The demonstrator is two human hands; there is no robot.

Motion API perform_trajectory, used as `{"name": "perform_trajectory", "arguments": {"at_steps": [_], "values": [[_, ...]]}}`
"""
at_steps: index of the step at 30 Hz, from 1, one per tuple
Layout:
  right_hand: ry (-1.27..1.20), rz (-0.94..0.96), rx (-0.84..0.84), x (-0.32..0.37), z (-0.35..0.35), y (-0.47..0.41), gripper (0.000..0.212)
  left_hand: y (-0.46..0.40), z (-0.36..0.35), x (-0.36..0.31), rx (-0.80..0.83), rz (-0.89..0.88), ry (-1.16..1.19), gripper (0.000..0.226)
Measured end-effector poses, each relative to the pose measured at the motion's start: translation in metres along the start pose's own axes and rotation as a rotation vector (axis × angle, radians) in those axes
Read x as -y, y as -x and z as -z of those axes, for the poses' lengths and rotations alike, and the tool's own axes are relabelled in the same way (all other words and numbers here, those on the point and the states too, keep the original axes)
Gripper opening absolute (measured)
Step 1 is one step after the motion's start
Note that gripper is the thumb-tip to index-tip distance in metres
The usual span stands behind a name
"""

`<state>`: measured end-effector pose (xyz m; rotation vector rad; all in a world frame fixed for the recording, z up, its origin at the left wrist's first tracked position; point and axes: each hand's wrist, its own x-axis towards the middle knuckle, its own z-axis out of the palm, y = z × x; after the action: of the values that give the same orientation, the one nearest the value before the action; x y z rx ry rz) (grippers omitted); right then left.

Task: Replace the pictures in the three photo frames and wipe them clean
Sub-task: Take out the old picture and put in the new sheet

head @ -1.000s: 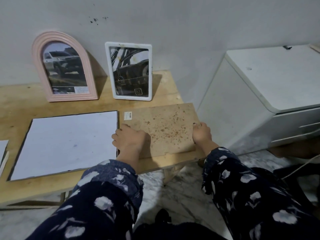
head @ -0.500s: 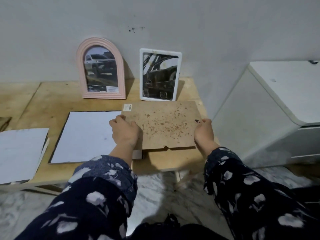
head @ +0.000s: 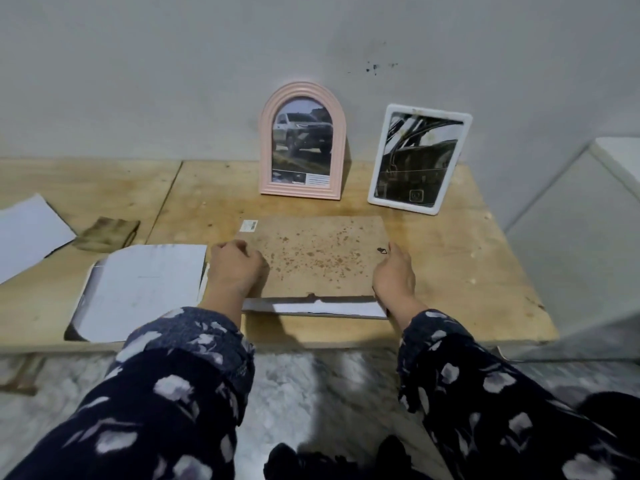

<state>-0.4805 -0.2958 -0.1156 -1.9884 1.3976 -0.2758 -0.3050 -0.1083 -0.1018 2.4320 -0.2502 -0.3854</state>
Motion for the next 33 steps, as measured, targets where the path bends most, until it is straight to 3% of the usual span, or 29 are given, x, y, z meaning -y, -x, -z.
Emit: {"name": "perform_trajectory", "arguments": {"at_steps": [16,24,29,33], "values": [[0.207,-0.068,0.206,0.000,-0.010,-0.005,0.061,-0.013,0.007,0.040,0.186,-0.185,-0.138,0.056],[0.582,0.008,0.466,0.011,0.009,-0.011,0.087,-0.007,0.005,0.038,0.283,-0.201,-0.332,0.079],[0.583,0.001,0.585,0.018,0.019,-0.012,0.092,-0.002,0.001,0.032,0.313,-0.166,-0.447,0.103],[0.609,0.025,0.658,0.019,0.026,-0.012,0.097,0.000,0.002,0.026,0.318,-0.150,-0.487,0.106]]}}
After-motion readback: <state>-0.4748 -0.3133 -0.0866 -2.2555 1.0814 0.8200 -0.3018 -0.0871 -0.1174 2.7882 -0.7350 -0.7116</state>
